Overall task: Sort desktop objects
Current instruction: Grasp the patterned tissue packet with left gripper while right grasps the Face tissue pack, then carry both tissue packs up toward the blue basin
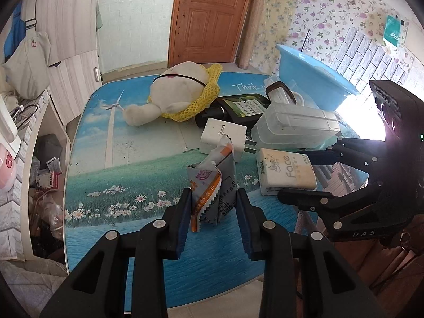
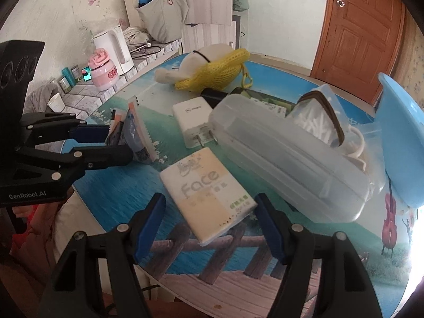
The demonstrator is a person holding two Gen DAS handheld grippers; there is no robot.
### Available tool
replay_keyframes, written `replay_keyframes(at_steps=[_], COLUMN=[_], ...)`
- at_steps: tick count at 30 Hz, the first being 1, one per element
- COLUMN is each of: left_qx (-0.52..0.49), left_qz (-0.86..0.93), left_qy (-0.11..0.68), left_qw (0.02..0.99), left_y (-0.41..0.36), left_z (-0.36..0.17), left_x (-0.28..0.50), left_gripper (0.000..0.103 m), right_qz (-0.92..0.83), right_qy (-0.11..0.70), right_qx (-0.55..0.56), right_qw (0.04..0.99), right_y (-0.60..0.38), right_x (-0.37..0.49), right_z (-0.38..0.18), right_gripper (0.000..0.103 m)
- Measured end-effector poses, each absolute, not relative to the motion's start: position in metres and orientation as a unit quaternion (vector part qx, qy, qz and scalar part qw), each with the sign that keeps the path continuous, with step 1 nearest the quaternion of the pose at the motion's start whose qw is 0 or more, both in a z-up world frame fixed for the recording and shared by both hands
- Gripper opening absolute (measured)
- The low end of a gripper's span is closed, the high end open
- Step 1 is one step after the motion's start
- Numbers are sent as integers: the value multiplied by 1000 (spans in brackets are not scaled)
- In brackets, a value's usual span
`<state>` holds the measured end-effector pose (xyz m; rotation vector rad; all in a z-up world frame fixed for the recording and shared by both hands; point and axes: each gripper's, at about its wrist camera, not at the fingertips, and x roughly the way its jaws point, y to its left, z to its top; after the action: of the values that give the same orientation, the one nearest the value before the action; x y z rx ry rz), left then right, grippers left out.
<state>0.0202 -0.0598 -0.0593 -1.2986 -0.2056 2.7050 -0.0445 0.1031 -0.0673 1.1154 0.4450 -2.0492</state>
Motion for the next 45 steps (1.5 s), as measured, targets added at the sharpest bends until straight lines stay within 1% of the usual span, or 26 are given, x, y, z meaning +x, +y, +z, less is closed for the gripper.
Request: replay_keyframes(at_steps=[9, 16, 23, 28, 32, 34, 40, 42, 44, 45], left_qx=[-435, -437, -440, -445, -450, -455, -453, -453, -452, -452], left_qz=[896, 894, 894, 892, 890, 888, 889, 889, 889, 889], left_qy=[-58, -47, -39, -31, -29, -29, -20, -20, -21, -20], left_qw=[71, 83, 77, 71, 69, 67, 66, 66, 68, 70], left_y=[-45, -27, -19, -16, -15, -14, -10, -10, -10, -9], left_z=[-57, -56, -57, -59, -63, -65, -67, -67, -67, -67], left_x=[19, 14, 8, 6, 5, 4, 3, 3, 3, 4], left_gripper=[32, 32, 32, 33, 35, 38, 38, 38, 37, 32], right_qz=[-810, -833, -860, -860, -849, -844, -836, -835, -835, -835], right_qy=[141, 117, 111, 99, 94, 105, 124, 127, 126, 126], right_qx=[440, 447, 446, 462, 476, 478, 477, 477, 477, 476], right_qw=[361, 305, 222, 192, 210, 217, 240, 241, 243, 245], right_y=[133, 171, 208, 222, 224, 219, 209, 207, 205, 207], right_x=[-46, -51, -58, -65, -66, -64, -56, -56, -55, -55], right_z=[-59, -52, -49, -55, -59, -60, -60, -59, -60, -61], right_gripper=[59, 59, 59, 59, 60, 60, 61, 64, 66, 67])
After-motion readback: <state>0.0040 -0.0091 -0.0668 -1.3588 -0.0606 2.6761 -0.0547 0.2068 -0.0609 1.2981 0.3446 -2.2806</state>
